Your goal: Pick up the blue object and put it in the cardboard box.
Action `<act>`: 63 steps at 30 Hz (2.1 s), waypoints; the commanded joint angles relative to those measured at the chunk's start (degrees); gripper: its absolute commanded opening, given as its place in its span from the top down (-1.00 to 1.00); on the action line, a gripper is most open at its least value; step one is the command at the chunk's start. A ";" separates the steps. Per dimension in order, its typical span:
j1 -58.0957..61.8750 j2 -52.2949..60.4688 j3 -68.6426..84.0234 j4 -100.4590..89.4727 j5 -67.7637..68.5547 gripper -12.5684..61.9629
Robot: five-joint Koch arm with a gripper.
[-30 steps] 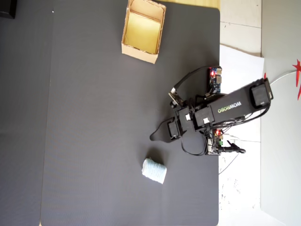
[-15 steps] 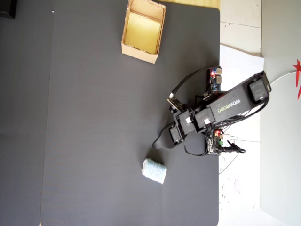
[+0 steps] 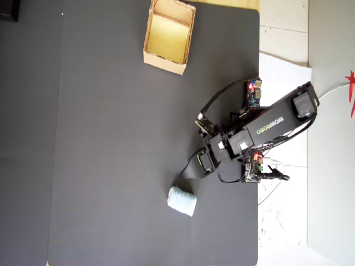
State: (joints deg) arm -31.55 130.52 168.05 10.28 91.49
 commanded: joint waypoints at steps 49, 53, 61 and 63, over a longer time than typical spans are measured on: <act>-13.45 -33.22 -35.86 19.78 1.49 -0.24; -13.54 -34.98 -35.16 18.81 1.49 -0.24; -13.62 -37.09 -32.87 14.94 1.49 -0.06; -13.36 -36.74 -31.82 13.45 1.58 0.04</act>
State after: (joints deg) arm -44.30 94.83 136.05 23.82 91.41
